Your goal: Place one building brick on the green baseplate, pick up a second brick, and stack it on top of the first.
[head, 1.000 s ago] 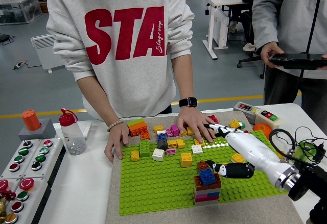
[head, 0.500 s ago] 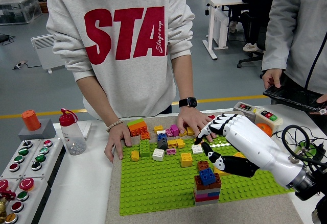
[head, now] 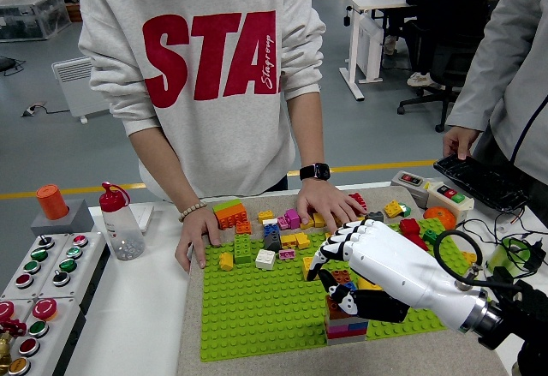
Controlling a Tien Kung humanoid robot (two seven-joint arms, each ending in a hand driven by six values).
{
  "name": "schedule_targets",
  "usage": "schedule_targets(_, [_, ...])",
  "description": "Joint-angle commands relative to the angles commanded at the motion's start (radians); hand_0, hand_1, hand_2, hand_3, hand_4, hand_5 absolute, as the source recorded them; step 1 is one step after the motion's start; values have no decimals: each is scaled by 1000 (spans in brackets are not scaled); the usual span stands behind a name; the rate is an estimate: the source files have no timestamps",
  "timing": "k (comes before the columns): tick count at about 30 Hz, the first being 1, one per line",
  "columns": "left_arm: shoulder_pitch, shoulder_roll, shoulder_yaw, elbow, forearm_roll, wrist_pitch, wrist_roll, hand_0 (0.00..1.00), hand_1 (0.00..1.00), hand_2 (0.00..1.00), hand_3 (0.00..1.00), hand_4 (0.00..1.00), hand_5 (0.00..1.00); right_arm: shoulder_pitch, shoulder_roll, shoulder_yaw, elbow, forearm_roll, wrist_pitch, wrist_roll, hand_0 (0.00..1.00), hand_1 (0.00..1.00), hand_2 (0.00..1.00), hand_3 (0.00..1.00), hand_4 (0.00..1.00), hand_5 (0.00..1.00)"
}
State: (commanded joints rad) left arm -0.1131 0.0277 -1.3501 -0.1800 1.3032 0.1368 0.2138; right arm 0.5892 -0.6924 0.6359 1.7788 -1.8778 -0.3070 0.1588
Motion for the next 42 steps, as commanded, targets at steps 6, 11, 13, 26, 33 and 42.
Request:
schedule_targets(6, [-3, 1, 4, 0, -3, 0, 0, 664, 682, 698, 574, 298, 998, 12, 4, -28, -17, -44, 33, -71, 483, 507, 536, 527, 271, 193])
schedule_targets(11, [-4, 1, 6, 0, -4, -1, -1, 664, 682, 698, 574, 298, 998, 16, 10, -50, -35, -55, 54, -109, 483, 507, 536, 527, 271, 193])
schedule_targets(13, [-4, 1, 6, 0, -4, -1, 0, 664, 683, 697, 574, 298, 998, 17, 13, -57, -46, -56, 60, -117, 486, 507, 535, 527, 273, 197])
schedule_targets(26, [-5, 1, 7, 0, -4, -1, 0, 664, 683, 698, 574, 299, 998, 2, 16, -62, -82, -54, 63, -124, 484, 503, 534, 526, 275, 202])
schedule_targets(33, [-5, 1, 8, 0, -4, -1, 0, 664, 682, 697, 574, 297, 998, -9, 15, -63, -90, -51, 61, -123, 479, 501, 534, 524, 281, 207])
schedule_targets(42, [-6, 1, 9, 0, -6, -1, 0, 664, 682, 698, 574, 297, 998, -15, 19, -62, -110, -48, 62, -123, 479, 500, 533, 522, 283, 210])
